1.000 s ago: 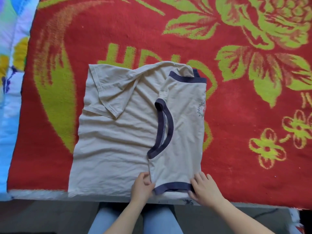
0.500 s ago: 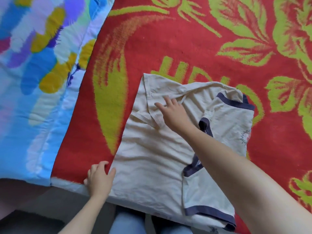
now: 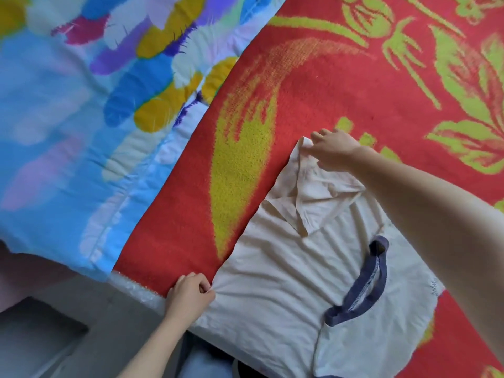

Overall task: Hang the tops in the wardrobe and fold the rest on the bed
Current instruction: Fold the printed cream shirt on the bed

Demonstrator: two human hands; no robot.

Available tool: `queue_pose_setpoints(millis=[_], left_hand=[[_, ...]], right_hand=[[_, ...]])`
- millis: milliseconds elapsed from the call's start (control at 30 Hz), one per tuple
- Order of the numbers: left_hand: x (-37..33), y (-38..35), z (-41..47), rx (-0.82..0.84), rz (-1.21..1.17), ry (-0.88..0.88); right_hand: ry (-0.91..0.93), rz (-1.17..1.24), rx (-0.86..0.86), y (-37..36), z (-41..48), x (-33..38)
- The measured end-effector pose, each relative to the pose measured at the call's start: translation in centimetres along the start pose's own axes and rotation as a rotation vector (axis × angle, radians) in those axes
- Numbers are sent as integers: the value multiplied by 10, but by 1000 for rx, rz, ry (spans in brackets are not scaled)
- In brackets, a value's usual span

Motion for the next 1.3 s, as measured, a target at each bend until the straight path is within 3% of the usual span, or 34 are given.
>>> queue_pose_setpoints(millis=[100, 300, 367, 467, 533, 600, 733, 867, 1000, 1100, 1200, 1300], left_hand=[[3, 6, 9, 123, -28, 19], [-5, 13, 18, 219, -58, 78], [-5, 13, 17, 233, -81, 74], [-5, 12, 15, 231, -52, 52], [-4, 10, 15, 207, -57, 36], [-4, 10, 13, 176, -66, 36], [-6, 8, 5, 113, -38, 29], [-1, 4, -4, -30, -112, 62], [3, -11, -11, -105, -171, 144], [-4, -18, -24, -219, -19, 186], [-24, -26, -32, -407, 74, 136], [-79, -49, -32, -420, 190, -78]], right_hand=[[217, -66, 101, -8, -4, 36], [79, -66, 263, 4, -8, 28], [-49, 27, 166, 24, -3, 5], [-346, 484, -139, 37, 9, -34], [-459, 751, -248, 31, 13, -37], [-479, 878, -273, 19, 14, -20], [-471, 845, -322, -29, -13, 11], [-714, 1054, -312, -119, -66, 31], [-1154, 1440, -126, -219, -145, 68], [-1453, 1755, 24, -269, -195, 111], [-1499, 1983, 137, -294, -221, 164], [-1460, 2122, 247, -308, -248, 216]])
Point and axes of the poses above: each hand's wrist, its own z-axis towards the middle knuckle, its own y-axis out of the back of the hand, x = y × z, the point moved 2 cm from there along z, towards the middle knuckle, and after that the axes turned 13 degrees about x, right-handed, at the moved point
